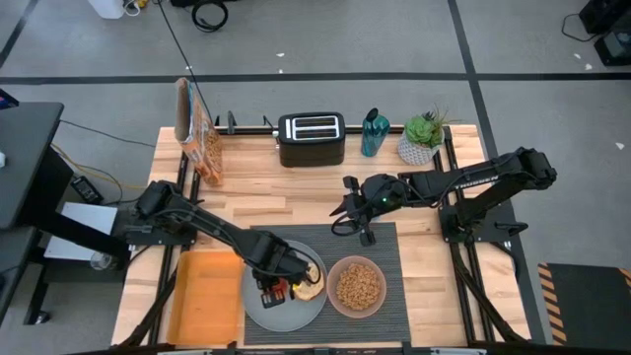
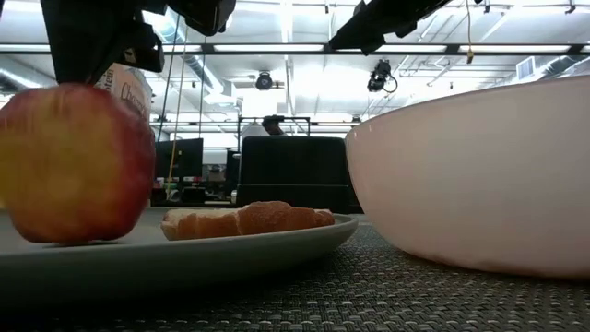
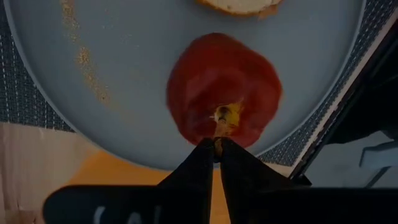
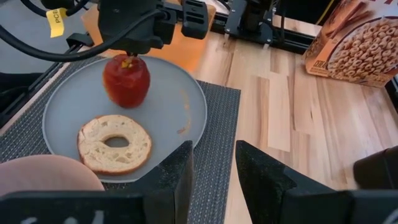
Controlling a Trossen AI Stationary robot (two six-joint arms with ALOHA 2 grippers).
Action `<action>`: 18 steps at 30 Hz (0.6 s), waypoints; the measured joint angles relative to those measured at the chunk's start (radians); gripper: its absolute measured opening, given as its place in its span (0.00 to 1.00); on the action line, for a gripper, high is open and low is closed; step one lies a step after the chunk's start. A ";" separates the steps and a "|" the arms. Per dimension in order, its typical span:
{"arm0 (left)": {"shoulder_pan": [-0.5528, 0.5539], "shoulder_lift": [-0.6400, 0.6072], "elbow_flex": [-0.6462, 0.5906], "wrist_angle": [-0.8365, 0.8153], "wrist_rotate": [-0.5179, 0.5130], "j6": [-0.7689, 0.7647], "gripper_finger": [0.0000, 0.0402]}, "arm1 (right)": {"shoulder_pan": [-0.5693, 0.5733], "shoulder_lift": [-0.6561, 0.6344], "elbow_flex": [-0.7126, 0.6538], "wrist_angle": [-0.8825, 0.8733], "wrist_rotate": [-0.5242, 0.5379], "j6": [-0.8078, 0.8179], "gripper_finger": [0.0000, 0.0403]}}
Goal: Arrange a breakfast setting
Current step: Put the red apple on the gray plate
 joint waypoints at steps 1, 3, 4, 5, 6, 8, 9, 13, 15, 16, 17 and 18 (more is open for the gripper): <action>0.002 0.000 0.000 0.000 -0.002 0.000 0.08 | 0.000 0.000 0.000 -0.001 0.000 0.000 0.32; 0.004 0.000 0.000 -0.001 -0.003 0.006 0.09 | 0.000 0.000 0.000 0.000 0.000 0.000 0.32; 0.004 0.000 0.000 0.000 -0.003 0.009 0.09 | 0.000 0.000 0.000 0.000 0.000 0.000 0.32; 0.005 0.000 0.000 0.000 -0.004 0.013 0.09 | 0.000 0.000 0.000 0.000 0.000 0.000 0.32; 0.005 0.000 0.000 0.000 -0.004 0.018 0.09 | 0.000 0.000 0.000 0.000 0.000 0.000 0.32; 0.006 0.000 0.000 0.000 -0.004 0.021 0.08 | 0.000 0.000 0.000 0.000 0.000 0.000 0.32; 0.006 0.000 0.000 0.000 -0.004 0.021 0.08 | 0.000 0.000 0.000 0.000 0.000 0.000 0.32; 0.006 0.000 0.000 0.000 -0.005 0.024 0.08 | 0.000 0.000 0.000 0.000 0.000 0.000 0.32; 0.006 0.000 0.000 0.000 -0.010 0.024 0.08 | 0.000 0.000 0.000 0.000 0.000 0.000 0.32; 0.006 0.000 0.000 0.000 -0.015 0.024 0.08 | 0.000 0.000 0.000 0.000 0.000 0.000 0.32; 0.006 0.000 0.000 0.000 -0.019 0.024 0.09 | 0.000 0.000 0.000 0.000 0.000 0.000 0.32; 0.006 0.000 0.000 0.000 -0.021 0.027 0.09 | 0.000 0.000 0.000 0.000 0.000 0.000 0.32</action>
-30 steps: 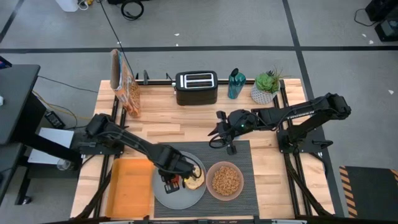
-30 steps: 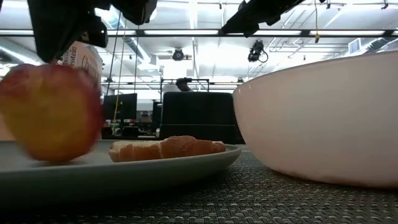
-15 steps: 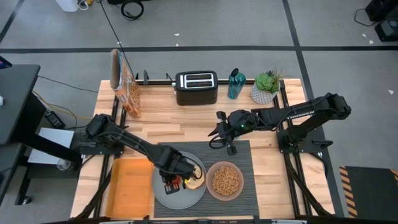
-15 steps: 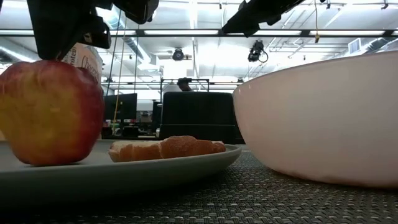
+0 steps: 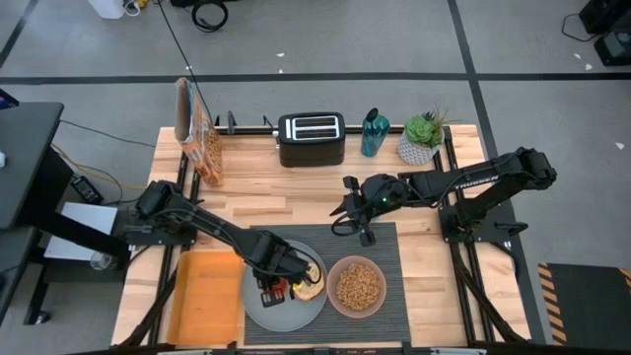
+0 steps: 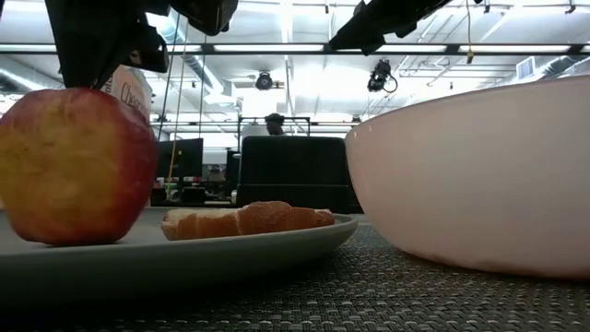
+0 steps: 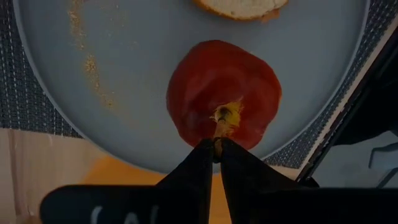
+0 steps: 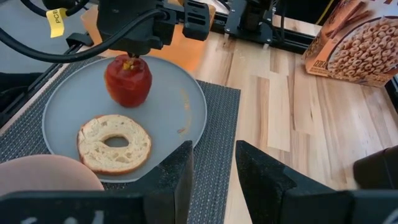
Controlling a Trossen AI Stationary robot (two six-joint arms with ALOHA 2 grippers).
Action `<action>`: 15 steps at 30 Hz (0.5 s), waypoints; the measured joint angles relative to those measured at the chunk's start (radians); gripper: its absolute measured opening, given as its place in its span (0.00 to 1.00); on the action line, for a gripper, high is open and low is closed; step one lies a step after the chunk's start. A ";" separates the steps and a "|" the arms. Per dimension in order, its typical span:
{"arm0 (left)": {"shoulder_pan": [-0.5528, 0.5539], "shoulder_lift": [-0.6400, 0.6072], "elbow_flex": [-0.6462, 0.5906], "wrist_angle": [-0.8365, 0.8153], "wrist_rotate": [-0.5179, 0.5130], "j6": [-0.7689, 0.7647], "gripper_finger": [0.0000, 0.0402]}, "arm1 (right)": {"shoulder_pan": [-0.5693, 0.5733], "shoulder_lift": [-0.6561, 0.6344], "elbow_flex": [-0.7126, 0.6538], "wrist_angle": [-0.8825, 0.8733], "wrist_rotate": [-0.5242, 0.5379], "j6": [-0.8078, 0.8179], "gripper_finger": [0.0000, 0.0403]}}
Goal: Arrange a breakfast setting
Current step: Put the red apple on the gray plate
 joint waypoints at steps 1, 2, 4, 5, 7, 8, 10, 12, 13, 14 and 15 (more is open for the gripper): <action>0.000 0.000 0.000 0.000 -0.001 0.005 0.09 | 0.000 0.000 0.000 0.000 0.000 0.000 0.32; 0.000 0.000 0.000 0.000 -0.001 0.008 0.09 | 0.000 0.000 0.000 0.000 0.000 0.000 0.32; 0.000 0.000 0.000 0.000 -0.001 0.012 0.09 | 0.000 0.000 0.000 0.000 0.000 0.000 0.32; 0.000 0.000 0.000 0.000 -0.002 0.012 0.09 | 0.000 0.000 0.000 0.000 0.000 0.000 0.32; 0.002 0.000 0.000 0.000 -0.002 0.013 0.09 | 0.000 0.000 0.000 0.000 0.000 0.000 0.32; 0.003 0.000 0.000 0.000 -0.001 0.013 0.09 | 0.000 0.000 0.000 0.000 0.000 0.000 0.32; 0.005 0.000 0.000 0.000 -0.002 0.013 0.09 | 0.000 0.000 0.000 0.000 0.000 0.000 0.32; 0.005 0.000 0.000 0.000 -0.002 0.013 0.09 | 0.000 0.000 0.000 0.000 0.000 0.000 0.32; 0.005 0.000 0.000 0.000 -0.002 0.013 0.09 | 0.000 0.000 0.000 0.000 0.000 0.000 0.32; 0.005 -0.001 0.000 0.000 -0.002 0.013 0.09 | 0.000 0.000 0.000 -0.001 0.000 0.000 0.32; 0.005 -0.001 0.000 0.000 -0.002 0.014 0.09 | 0.000 0.000 -0.001 -0.001 0.000 0.000 0.32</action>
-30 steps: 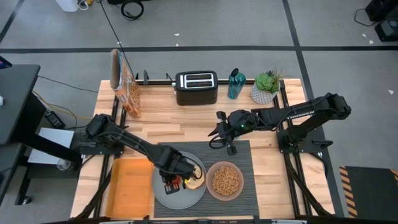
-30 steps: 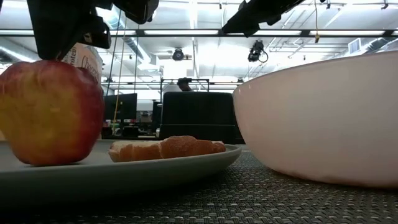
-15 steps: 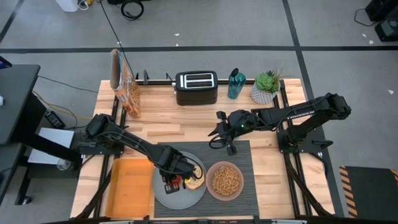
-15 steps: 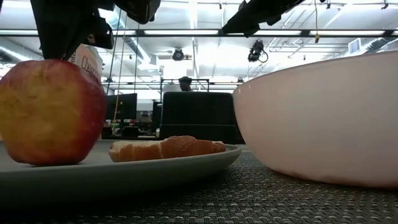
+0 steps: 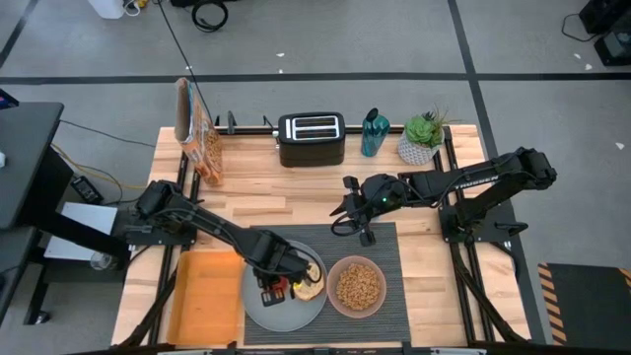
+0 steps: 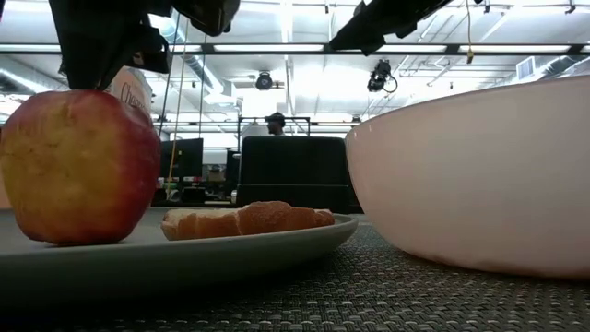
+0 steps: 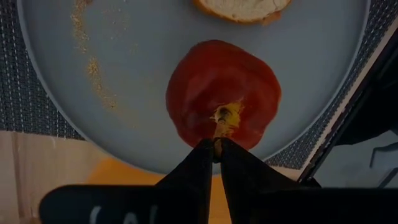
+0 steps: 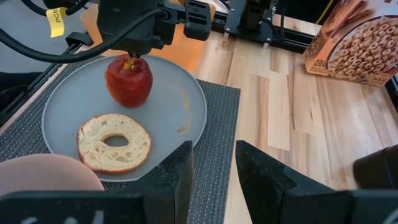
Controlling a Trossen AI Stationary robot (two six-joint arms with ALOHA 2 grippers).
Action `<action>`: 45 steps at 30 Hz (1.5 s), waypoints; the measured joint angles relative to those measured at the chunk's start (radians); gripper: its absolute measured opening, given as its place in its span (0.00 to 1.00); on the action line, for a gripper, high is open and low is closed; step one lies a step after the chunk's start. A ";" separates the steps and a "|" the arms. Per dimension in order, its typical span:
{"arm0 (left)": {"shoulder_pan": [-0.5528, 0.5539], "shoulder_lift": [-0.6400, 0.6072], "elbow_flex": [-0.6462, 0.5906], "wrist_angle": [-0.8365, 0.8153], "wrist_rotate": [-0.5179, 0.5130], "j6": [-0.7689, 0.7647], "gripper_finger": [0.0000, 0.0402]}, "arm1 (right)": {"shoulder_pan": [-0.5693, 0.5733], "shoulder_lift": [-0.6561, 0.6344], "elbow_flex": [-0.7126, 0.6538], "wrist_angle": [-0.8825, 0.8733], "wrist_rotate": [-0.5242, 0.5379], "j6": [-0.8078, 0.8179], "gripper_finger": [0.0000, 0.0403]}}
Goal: Arrange a breakfast setting
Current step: Put the red apple on the gray plate, then put the spoon on the right side of the pink bowl
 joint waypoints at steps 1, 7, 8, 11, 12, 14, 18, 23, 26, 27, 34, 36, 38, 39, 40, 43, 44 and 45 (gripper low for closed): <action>0.000 0.000 0.000 0.000 0.000 0.000 0.09 | 0.000 0.000 0.000 -0.001 0.000 0.000 0.32; 0.000 0.000 0.000 0.000 -0.035 0.002 0.09 | 0.000 0.000 0.000 -0.009 0.000 0.000 0.32; 0.000 0.000 0.000 0.000 -0.038 0.003 0.09 | 0.000 0.000 0.000 -0.009 0.000 0.000 0.32; 0.000 0.000 0.000 0.000 -0.039 0.011 0.09 | 0.000 0.000 0.000 -0.010 0.000 0.000 0.32; 0.000 0.000 0.000 0.000 -0.038 0.011 0.09 | 0.000 0.000 0.000 -0.010 0.000 0.000 0.32; 0.000 0.000 0.000 0.000 -0.038 0.011 0.09 | 0.000 0.000 0.000 -0.010 0.000 0.000 0.32; 0.000 0.000 0.000 0.000 -0.039 0.011 0.11 | 0.000 0.000 0.000 -0.010 0.000 0.000 0.32; 0.000 0.000 0.000 0.001 -0.042 0.009 0.22 | 0.000 0.000 0.000 -0.010 0.000 0.000 0.32; 0.000 0.000 0.000 0.001 -0.042 0.009 0.29 | 0.000 0.000 0.000 -0.011 0.000 0.000 0.32; 0.000 0.000 0.001 0.001 -0.042 0.012 0.31 | 0.000 0.000 0.000 -0.011 0.000 0.000 0.32; -0.001 -0.002 0.069 -0.049 -0.140 0.106 0.35 | 0.001 -0.043 0.009 -0.086 0.025 0.002 0.32; -0.003 -0.012 0.081 -0.039 -0.234 0.163 0.35 | 0.002 -0.079 0.010 -0.125 0.032 0.002 0.32; -0.003 -0.023 0.082 -0.020 -0.337 0.230 0.35 | 0.002 -0.121 0.010 -0.174 0.057 0.007 0.32; 0.000 -0.027 0.082 -0.018 -0.380 0.264 0.35 | 0.002 -0.143 0.010 -0.200 0.081 0.012 0.32; 0.006 -0.030 0.082 -0.008 -0.410 0.295 0.35 | 0.002 -0.168 0.010 -0.226 0.109 0.019 0.32; 0.027 -0.045 0.070 0.039 -0.482 0.388 0.35 | -0.007 -0.234 0.011 -0.280 0.193 0.027 0.32; 0.035 -0.057 0.052 0.080 -0.495 0.420 0.35 | -0.013 -0.251 0.011 -0.289 0.222 0.027 0.32; 0.044 -0.073 0.025 0.133 -0.498 0.456 0.35 | -0.023 -0.268 0.010 -0.291 0.250 0.025 0.32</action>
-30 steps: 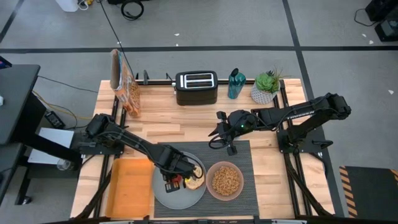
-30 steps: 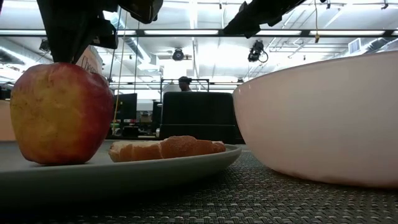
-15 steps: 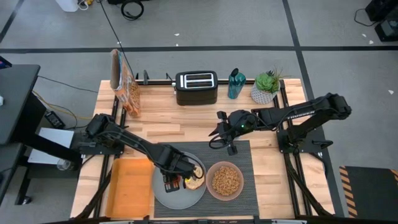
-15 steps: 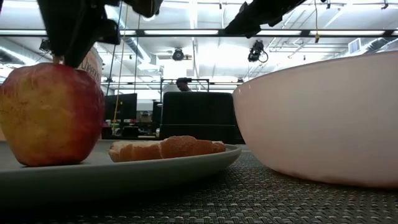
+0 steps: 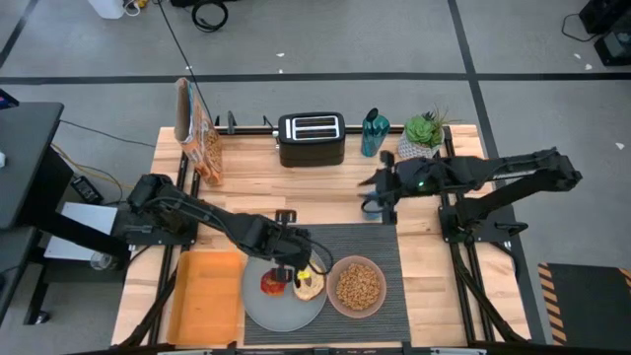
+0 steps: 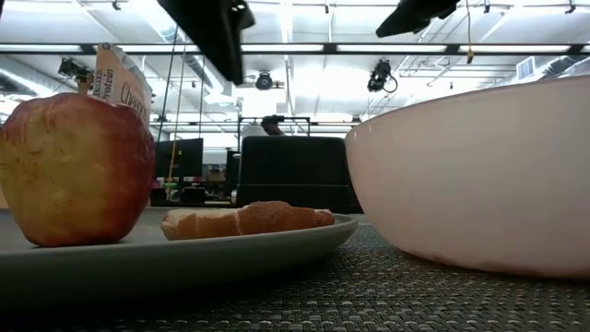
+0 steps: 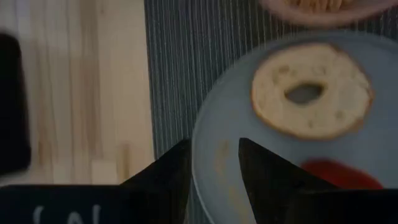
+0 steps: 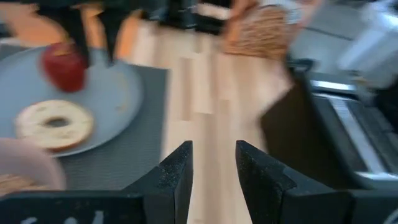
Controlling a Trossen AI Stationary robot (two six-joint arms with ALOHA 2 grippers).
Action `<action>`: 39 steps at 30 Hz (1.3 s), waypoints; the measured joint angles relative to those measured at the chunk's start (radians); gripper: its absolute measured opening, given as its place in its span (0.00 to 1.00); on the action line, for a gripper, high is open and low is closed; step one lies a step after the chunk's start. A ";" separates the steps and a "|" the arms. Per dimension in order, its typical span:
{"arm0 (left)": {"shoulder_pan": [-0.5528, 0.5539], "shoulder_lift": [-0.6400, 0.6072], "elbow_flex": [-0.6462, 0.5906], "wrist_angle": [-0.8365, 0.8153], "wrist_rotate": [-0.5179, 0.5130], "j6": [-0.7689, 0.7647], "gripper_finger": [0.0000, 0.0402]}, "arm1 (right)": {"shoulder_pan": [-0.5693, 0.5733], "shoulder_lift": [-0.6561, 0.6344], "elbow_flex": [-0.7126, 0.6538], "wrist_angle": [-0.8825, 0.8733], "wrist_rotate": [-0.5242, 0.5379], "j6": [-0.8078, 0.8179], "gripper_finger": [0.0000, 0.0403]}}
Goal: Arrange a breakfast setting
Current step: Put the spoon on the right side of the pink bowl
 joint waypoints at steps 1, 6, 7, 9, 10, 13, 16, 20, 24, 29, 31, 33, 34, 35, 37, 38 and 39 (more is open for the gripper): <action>0.008 -0.018 -0.033 0.054 0.001 0.029 0.35 | -0.011 -0.015 -0.004 0.001 0.024 -0.004 0.32; 0.036 -0.152 -0.258 0.246 0.003 0.117 0.35 | -0.127 -0.035 -0.011 -0.021 0.061 -0.028 0.32; 0.037 -0.188 -0.307 0.278 -0.002 0.121 0.35 | -0.158 -0.034 -0.011 -0.021 0.058 -0.040 0.32; 0.041 -0.271 -0.416 0.391 -0.017 0.140 0.35 | -0.229 -0.020 -0.006 -0.018 0.039 -0.089 0.32; 0.041 -0.315 -0.473 0.454 -0.024 0.151 0.35 | -0.268 -0.008 -0.001 -0.023 0.034 -0.109 0.32; 0.041 -0.441 -0.641 0.670 -0.031 0.197 0.35 | -0.394 0.039 0.039 -0.028 0.026 -0.156 0.32; 0.041 -0.543 -0.783 0.831 -0.034 0.227 0.35 | -0.507 0.093 0.098 -0.044 -0.018 -0.211 0.32; 0.046 -0.626 -0.918 0.951 -0.044 0.234 0.35 | -0.635 0.182 0.191 -0.092 -0.117 -0.306 0.33; 0.048 -0.656 -1.001 1.015 -0.045 0.231 0.35 | -0.727 0.277 0.280 -0.130 -0.144 -0.391 0.37; 0.048 -0.656 -1.038 1.059 -0.038 0.207 0.35 | -0.812 0.385 0.407 -0.204 -0.145 -0.478 0.46; 0.045 -0.656 -1.038 1.060 -0.033 0.196 0.35 | -0.831 0.422 0.453 -0.234 -0.138 -0.510 0.49; 0.044 -0.656 -1.038 1.060 -0.031 0.196 0.35 | -0.840 0.461 0.508 -0.279 -0.123 -0.548 0.52; 0.044 -0.656 -1.038 1.060 -0.031 0.196 0.35 | -0.844 0.479 0.533 -0.301 -0.122 -0.566 0.52; 0.044 -0.656 -1.038 1.060 -0.031 0.196 0.35 | -0.847 0.499 0.558 -0.328 -0.122 -0.582 0.52; 0.044 -0.656 -1.038 1.060 -0.031 0.196 0.35 | -0.854 0.543 0.606 -0.383 -0.122 -0.611 0.52; 0.044 -0.656 -1.038 1.061 -0.031 0.196 0.35 | -0.857 0.562 0.629 -0.412 -0.122 -0.620 0.52; 0.044 -0.656 -1.038 1.062 -0.031 0.196 0.35 | -0.858 0.581 0.651 -0.443 -0.122 -0.625 0.51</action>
